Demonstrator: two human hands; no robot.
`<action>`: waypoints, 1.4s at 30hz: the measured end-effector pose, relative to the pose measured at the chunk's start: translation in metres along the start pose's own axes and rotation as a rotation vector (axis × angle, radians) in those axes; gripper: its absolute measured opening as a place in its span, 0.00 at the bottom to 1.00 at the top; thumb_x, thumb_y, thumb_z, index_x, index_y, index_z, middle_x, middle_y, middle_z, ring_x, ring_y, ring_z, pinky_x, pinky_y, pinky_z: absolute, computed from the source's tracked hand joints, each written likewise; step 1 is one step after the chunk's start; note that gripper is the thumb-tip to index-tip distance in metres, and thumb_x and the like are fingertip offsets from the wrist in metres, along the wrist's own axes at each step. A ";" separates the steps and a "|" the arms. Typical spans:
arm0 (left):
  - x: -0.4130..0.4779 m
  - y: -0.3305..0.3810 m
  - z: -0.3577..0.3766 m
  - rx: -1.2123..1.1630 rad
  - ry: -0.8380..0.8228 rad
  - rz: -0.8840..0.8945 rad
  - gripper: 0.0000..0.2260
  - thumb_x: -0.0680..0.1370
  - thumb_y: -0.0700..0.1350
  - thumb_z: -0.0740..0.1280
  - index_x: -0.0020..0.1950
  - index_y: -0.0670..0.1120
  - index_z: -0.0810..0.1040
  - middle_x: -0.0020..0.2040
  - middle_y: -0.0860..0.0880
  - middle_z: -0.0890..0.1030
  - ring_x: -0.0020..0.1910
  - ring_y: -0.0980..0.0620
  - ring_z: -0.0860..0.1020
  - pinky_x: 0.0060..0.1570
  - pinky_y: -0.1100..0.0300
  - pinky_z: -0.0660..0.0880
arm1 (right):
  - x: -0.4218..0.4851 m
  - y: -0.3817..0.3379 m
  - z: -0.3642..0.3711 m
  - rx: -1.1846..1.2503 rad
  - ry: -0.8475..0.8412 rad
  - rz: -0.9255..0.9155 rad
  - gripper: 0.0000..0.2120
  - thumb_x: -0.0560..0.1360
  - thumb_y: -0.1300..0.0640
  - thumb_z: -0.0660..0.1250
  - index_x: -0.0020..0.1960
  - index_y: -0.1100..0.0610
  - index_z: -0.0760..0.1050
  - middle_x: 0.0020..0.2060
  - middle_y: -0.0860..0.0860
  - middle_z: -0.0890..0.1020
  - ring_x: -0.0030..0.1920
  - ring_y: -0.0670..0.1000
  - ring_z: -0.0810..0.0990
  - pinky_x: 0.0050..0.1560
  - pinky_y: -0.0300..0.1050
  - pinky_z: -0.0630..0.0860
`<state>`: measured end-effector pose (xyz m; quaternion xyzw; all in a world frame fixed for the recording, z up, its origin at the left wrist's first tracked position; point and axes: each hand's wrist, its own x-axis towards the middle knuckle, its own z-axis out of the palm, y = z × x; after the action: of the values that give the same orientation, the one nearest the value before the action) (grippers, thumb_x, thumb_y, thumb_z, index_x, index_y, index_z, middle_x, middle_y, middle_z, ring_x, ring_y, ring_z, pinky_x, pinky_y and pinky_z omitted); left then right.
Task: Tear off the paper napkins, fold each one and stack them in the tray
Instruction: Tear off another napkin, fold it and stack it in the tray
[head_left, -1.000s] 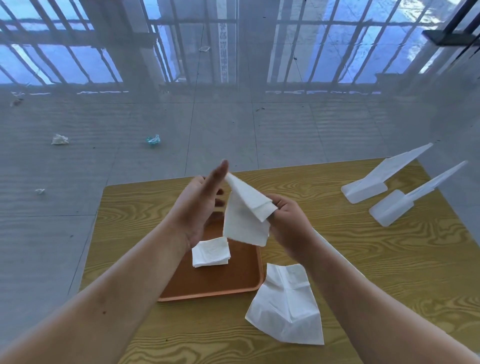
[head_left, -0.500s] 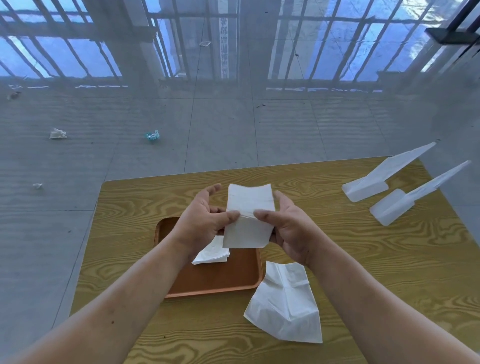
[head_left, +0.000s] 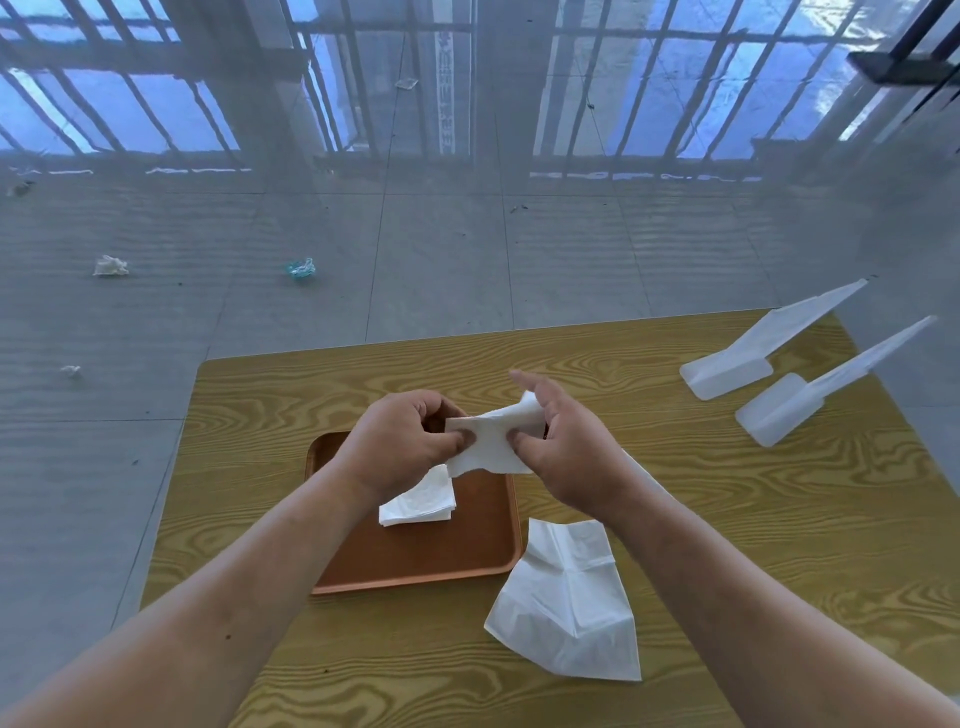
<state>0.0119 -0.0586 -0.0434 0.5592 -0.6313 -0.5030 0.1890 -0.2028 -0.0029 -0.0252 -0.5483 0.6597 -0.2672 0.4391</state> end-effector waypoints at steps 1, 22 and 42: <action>-0.001 0.001 0.000 0.032 0.031 0.030 0.05 0.73 0.49 0.80 0.43 0.58 0.86 0.40 0.55 0.86 0.41 0.49 0.84 0.45 0.45 0.86 | 0.001 0.000 0.000 -0.011 0.015 -0.004 0.24 0.80 0.57 0.70 0.74 0.45 0.74 0.55 0.47 0.82 0.51 0.47 0.82 0.45 0.30 0.76; -0.006 0.009 -0.022 -0.754 -0.152 -0.200 0.34 0.74 0.61 0.73 0.72 0.40 0.76 0.64 0.32 0.82 0.60 0.38 0.82 0.69 0.36 0.75 | 0.018 -0.009 0.009 0.955 -0.246 0.254 0.15 0.79 0.58 0.72 0.64 0.61 0.81 0.55 0.60 0.85 0.54 0.61 0.85 0.58 0.65 0.81; -0.013 -0.033 -0.029 -0.840 -0.252 -0.278 0.26 0.77 0.68 0.59 0.49 0.47 0.82 0.53 0.43 0.83 0.54 0.44 0.82 0.57 0.44 0.76 | 0.037 0.011 0.039 0.875 -0.305 0.262 0.18 0.79 0.53 0.58 0.53 0.59 0.85 0.57 0.61 0.83 0.54 0.60 0.83 0.44 0.50 0.82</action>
<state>0.0564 -0.0550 -0.0547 0.4481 -0.3097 -0.7999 0.2519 -0.1751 -0.0306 -0.0631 -0.2572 0.4769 -0.3786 0.7503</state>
